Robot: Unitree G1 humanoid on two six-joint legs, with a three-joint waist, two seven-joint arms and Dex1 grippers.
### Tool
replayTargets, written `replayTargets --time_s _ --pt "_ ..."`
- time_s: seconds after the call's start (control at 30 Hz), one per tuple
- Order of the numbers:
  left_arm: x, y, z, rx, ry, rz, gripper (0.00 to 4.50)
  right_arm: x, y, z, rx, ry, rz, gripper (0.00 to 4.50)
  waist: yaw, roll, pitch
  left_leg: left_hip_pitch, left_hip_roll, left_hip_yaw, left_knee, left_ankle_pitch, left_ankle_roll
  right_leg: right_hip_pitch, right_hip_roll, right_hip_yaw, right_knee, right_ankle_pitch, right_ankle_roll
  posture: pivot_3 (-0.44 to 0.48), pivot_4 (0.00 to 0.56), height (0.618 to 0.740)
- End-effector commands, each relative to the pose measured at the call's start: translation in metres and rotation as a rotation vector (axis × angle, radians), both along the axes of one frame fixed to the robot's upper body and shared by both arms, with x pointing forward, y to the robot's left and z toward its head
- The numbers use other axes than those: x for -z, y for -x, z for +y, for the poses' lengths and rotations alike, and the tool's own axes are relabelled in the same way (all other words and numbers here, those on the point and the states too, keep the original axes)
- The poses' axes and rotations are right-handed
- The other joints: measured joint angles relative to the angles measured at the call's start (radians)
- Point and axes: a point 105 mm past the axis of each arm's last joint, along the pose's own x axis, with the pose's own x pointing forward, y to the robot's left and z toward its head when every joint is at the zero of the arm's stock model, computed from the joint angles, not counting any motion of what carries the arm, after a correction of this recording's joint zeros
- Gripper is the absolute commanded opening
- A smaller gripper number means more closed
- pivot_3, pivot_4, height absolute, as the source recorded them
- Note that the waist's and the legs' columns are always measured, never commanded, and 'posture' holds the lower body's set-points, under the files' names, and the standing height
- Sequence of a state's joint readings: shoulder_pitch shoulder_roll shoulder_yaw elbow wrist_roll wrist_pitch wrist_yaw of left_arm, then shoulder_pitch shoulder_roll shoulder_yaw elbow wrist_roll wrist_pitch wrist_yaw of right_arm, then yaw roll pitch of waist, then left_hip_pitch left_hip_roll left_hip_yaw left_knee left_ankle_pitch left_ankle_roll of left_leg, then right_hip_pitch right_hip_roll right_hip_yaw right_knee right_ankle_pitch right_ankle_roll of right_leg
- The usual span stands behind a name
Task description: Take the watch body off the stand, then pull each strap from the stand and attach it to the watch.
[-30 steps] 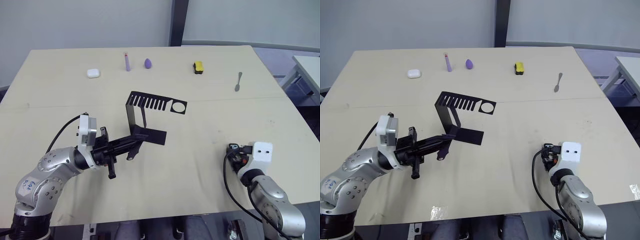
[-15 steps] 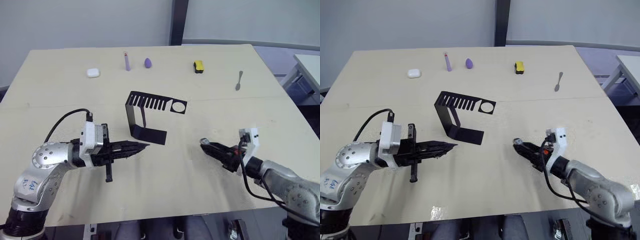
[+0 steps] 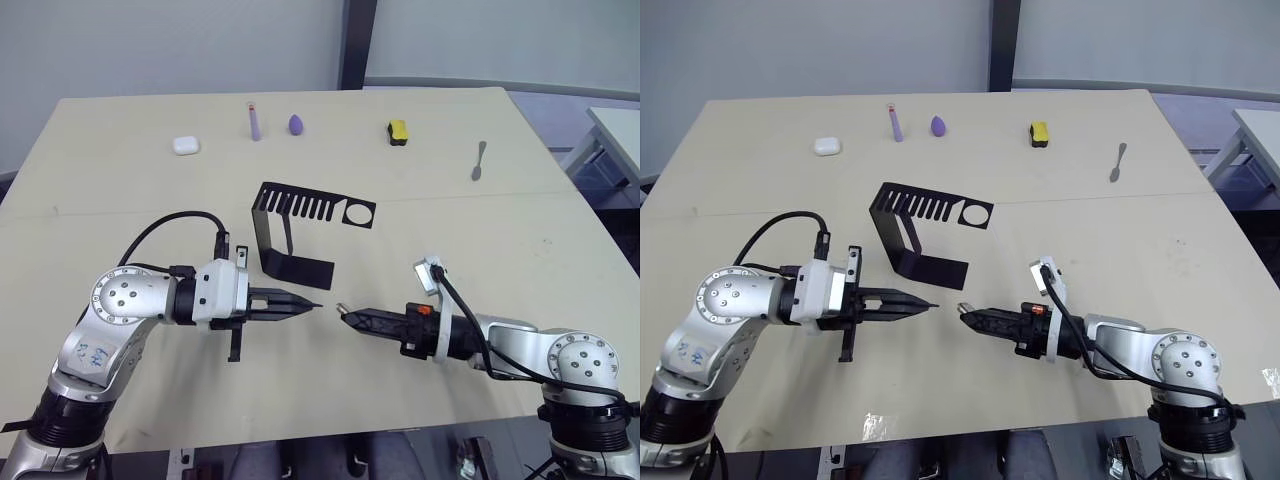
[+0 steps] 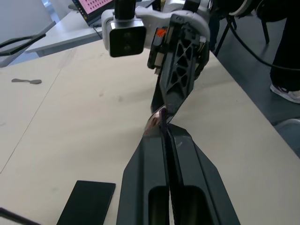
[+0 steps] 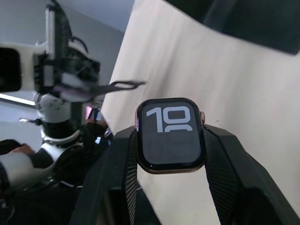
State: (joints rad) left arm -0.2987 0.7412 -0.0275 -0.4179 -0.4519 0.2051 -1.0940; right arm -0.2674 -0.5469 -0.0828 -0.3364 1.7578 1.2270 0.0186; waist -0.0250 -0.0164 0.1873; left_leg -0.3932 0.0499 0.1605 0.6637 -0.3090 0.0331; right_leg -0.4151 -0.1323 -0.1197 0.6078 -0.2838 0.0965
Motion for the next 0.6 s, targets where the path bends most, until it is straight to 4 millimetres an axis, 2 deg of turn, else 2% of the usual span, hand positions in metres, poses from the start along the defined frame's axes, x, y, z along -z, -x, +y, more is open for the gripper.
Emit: replayTargets --time_s 0.03,0.6 --pt "-0.0037 0.0023 -0.004 0.022 -0.001 -0.037 0.0 -0.0097 0.0016 0.002 -0.008 -0.04 -0.005 1.52 0.0 0.0 0.0 0.0 0.0 0.0 0.0 0.0 0.0 0.0 0.0 0.0 0.0 0.0 0.0 0.0 0.15 0.74" --pt "0.0027 0.003 -0.0124 0.038 -0.003 -0.042 0.0 -0.0089 0.0006 0.0046 -0.013 -0.02 -0.003 1.52 0.001 0.0 0.0 0.0 0.0 0.0 0.001 0.0 0.0 0.0 0.0 0.0 0.001 0.0 0.0 0.0 0.15 0.74"
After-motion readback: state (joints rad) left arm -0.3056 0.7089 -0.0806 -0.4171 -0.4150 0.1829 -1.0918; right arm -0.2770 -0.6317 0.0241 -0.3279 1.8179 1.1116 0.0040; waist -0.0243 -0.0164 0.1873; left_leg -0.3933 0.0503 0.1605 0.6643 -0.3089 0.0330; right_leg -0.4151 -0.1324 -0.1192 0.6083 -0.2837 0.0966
